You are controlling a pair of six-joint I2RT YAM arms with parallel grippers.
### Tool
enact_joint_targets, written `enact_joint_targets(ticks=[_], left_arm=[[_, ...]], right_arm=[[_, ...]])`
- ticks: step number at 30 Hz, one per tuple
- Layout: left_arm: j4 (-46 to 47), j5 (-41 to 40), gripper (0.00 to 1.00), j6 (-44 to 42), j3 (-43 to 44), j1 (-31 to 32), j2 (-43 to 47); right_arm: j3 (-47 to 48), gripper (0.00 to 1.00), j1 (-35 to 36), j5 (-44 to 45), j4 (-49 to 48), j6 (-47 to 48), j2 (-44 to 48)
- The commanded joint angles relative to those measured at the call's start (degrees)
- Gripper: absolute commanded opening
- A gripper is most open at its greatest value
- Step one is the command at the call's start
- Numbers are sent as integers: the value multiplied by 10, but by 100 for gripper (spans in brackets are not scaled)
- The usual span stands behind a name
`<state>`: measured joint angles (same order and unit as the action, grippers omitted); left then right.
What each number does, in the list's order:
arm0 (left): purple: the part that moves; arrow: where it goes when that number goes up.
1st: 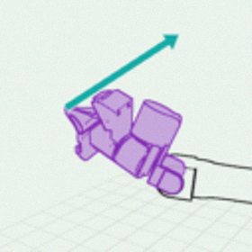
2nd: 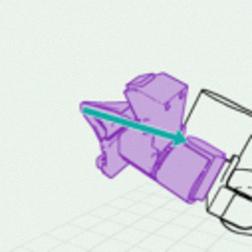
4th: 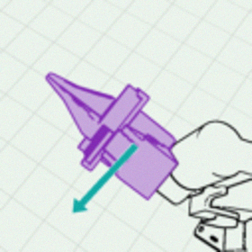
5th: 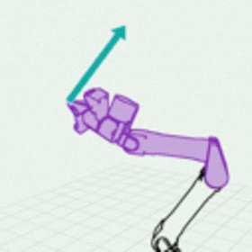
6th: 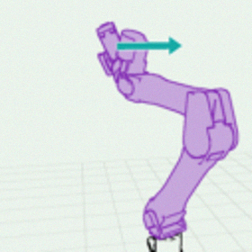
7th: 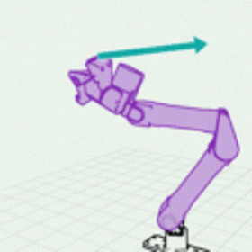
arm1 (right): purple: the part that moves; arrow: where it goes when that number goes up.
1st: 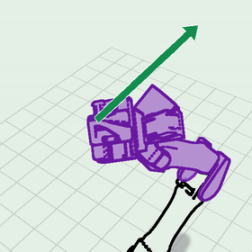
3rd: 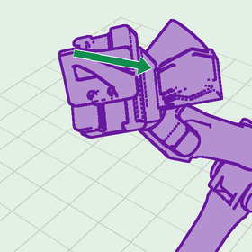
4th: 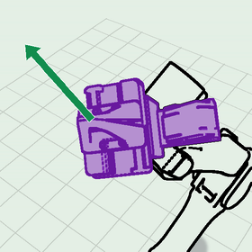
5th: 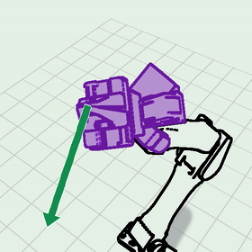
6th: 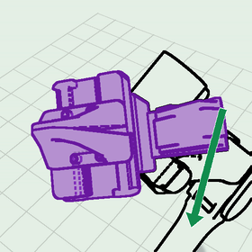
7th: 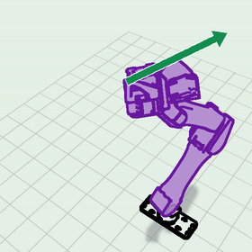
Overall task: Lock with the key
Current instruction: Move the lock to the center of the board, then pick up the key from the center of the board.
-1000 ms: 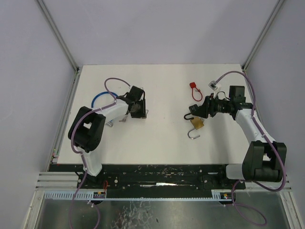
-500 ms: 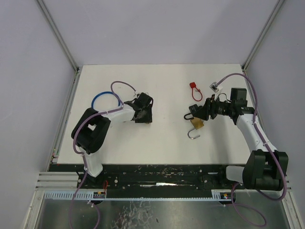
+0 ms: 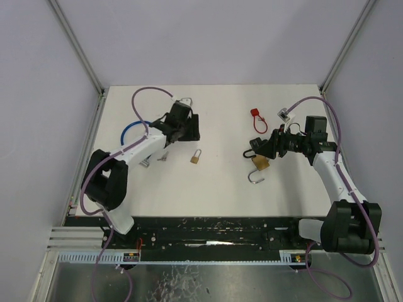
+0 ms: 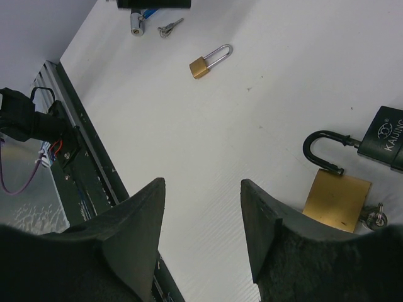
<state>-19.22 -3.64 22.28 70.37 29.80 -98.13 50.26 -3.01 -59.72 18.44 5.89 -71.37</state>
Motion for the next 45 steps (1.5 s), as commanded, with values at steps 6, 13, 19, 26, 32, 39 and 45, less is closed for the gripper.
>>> enact_joint_targets(ticks=[6,13,19,26,32,39,45], left_arm=[[11,98,55,35,118,-164,-42],[-69,54,48,68,244,-192,-170],[-113,39,46,115,348,-189,-263],[-136,-16,43,148,409,-167,-324],[-137,-34,39,137,402,-149,-318],[-19,2,47,12,227,-130,-155],[5,67,53,-9,107,-127,-50]], right_arm=[[0,58,3,-22,-21,1,20],[4,58,3,-19,-18,6,6],[12,58,3,-11,-10,19,-10],[24,58,3,-2,3,32,-30],[35,58,3,3,12,41,-46],[50,58,3,-3,13,41,-67],[57,57,3,-6,16,40,-71]])
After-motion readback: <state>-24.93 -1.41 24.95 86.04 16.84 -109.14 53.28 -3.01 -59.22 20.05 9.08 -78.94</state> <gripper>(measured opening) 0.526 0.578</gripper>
